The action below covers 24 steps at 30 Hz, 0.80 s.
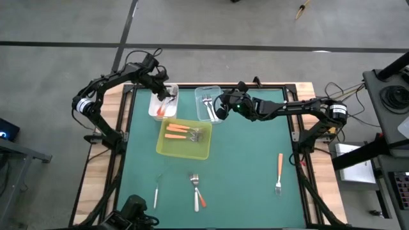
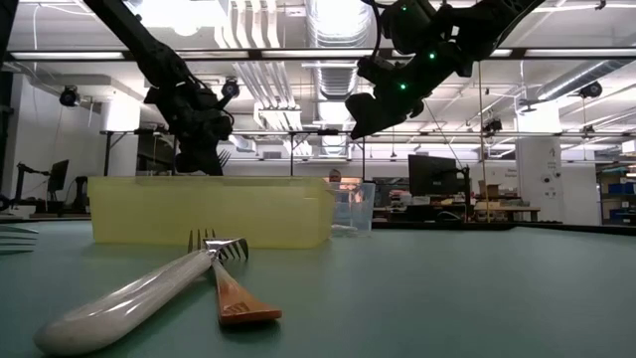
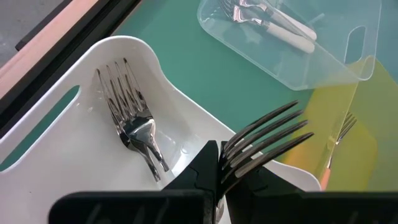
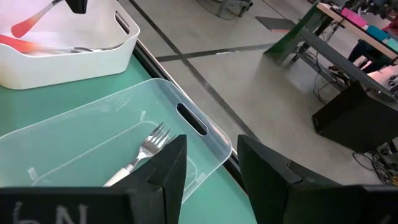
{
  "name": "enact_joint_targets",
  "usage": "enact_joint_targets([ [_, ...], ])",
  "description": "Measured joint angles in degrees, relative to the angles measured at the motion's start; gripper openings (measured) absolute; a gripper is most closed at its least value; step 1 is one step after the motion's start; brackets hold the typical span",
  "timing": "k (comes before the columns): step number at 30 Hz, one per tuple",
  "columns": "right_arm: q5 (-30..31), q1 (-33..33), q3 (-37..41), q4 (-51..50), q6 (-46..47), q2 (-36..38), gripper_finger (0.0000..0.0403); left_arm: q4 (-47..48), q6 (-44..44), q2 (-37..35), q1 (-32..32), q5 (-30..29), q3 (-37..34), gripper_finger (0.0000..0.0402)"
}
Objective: Sort silverware by color (type)
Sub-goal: Put the orange fork into the white bin
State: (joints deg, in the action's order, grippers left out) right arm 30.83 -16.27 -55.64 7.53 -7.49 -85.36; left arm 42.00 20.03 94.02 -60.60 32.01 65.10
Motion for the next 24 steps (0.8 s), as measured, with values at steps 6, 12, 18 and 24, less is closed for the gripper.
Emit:
enact_joint_targets([
  [6, 0.0, 0.0, 0.0, 0.0, 0.0, 0.0, 0.0134, 0.0, 0.0, -0.02, 0.02, 0.01, 0.0, 0.0],
  [12, 0.0, 0.0, 0.0, 0.0, -0.02, 0.0, 0.0134, -0.04, 0.0, -0.02, 0.02, 0.0, 0.0, 0.0],
  [18, 0.0, 0.0, 0.0, 0.0, -0.02, 0.0, 0.0134, -0.37, 0.0, -0.02, 0.02, 0.0, 0.0, 0.0],
  [24, 0.0, 0.0, 0.0, 0.0, -0.06, 0.0, 0.0134, -0.46, 0.0, -0.02, 0.01, 0.0, 0.0, 0.0],
])
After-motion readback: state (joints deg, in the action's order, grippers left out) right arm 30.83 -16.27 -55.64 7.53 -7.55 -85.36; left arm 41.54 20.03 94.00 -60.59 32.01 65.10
